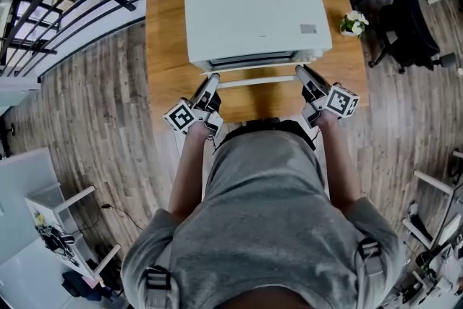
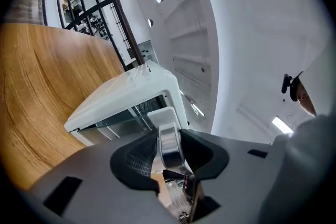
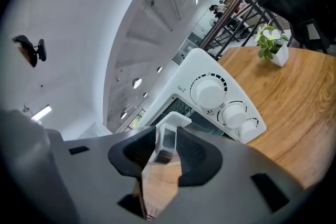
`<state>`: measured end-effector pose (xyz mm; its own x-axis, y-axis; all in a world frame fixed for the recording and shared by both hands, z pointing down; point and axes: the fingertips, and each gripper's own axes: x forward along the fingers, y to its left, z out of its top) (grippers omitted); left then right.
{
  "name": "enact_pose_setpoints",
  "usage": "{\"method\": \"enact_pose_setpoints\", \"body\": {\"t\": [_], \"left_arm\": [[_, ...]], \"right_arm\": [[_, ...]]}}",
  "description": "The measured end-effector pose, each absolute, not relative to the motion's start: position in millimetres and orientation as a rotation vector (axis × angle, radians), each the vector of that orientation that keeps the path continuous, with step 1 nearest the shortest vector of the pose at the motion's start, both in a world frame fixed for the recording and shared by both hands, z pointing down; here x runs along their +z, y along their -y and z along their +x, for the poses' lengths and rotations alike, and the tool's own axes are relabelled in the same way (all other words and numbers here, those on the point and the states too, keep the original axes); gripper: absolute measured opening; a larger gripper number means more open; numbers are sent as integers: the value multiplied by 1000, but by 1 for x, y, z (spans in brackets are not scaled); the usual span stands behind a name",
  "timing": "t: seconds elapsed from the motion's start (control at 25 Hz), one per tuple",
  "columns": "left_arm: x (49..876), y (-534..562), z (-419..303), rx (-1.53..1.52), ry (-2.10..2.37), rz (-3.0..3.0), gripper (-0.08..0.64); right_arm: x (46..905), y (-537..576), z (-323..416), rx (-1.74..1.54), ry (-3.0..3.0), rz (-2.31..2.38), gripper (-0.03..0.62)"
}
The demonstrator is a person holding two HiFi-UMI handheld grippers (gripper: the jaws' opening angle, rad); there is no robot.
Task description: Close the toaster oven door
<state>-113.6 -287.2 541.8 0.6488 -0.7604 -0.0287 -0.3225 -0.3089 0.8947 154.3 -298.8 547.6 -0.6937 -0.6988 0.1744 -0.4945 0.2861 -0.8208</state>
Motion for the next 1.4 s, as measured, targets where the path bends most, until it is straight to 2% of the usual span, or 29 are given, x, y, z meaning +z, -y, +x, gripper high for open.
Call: {"method": "enact_pose_setpoints", "body": {"t": [0.52, 0.8, 1.4], "left_arm": [[536, 309, -116, -664, 819, 1872, 175], [533, 317, -119, -706, 819, 1870, 190], [523, 315, -110, -670, 847, 1975, 203]], "right_arm": [[527, 326, 147, -1246, -2333, -1038, 146], [528, 330, 151, -1246, -2321, -1096, 193], [539, 320, 161, -1291, -2281, -1178, 195]]}}
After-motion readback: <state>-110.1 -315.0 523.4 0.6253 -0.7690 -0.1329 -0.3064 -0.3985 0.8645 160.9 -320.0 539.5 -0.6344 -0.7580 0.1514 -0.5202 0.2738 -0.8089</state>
